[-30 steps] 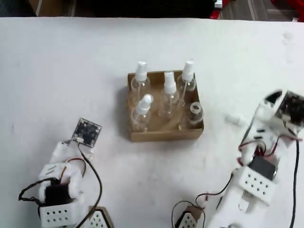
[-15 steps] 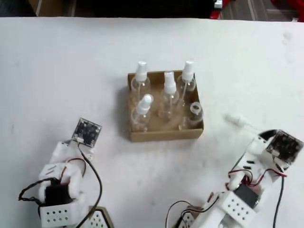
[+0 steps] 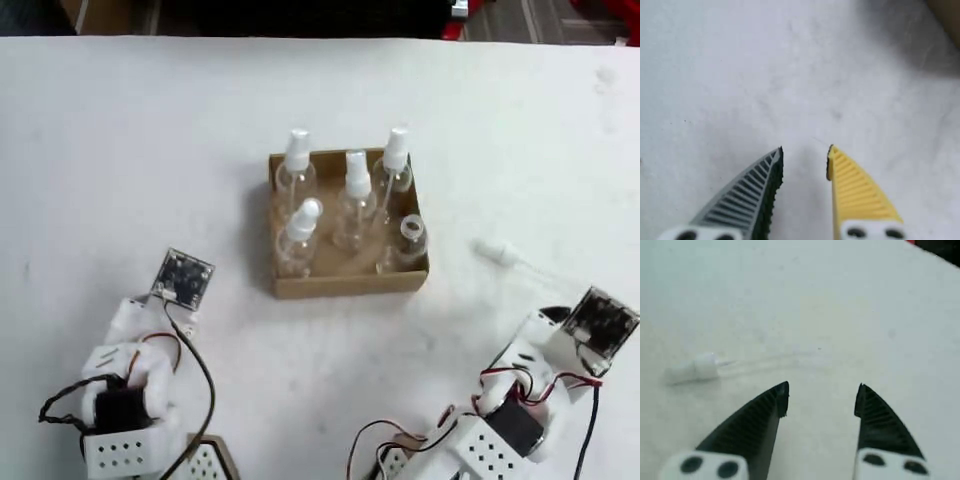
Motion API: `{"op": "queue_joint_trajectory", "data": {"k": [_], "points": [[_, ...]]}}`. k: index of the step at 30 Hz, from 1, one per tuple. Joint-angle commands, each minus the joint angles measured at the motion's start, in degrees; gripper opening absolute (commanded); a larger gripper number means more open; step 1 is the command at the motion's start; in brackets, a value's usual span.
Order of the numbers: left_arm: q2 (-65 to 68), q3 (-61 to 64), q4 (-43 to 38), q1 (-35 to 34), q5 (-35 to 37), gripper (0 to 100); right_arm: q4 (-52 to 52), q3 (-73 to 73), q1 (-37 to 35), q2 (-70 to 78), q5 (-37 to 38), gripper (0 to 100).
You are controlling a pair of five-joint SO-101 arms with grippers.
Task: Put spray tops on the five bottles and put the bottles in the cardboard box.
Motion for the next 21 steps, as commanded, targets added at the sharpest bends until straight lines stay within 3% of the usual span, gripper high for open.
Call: {"op": "queue_joint_trajectory", "data": {"k": [1,21], "points": [[-0.31,0.09,0.35,-0.57,-0.53,14,0.75,0.44,1.01,-1.36,-0.44,19.1],[-0.31,0.09,0.35,-0.57,-0.53,14,3.91,0.44,1.10,-1.36,-0.35,19.0]]}}
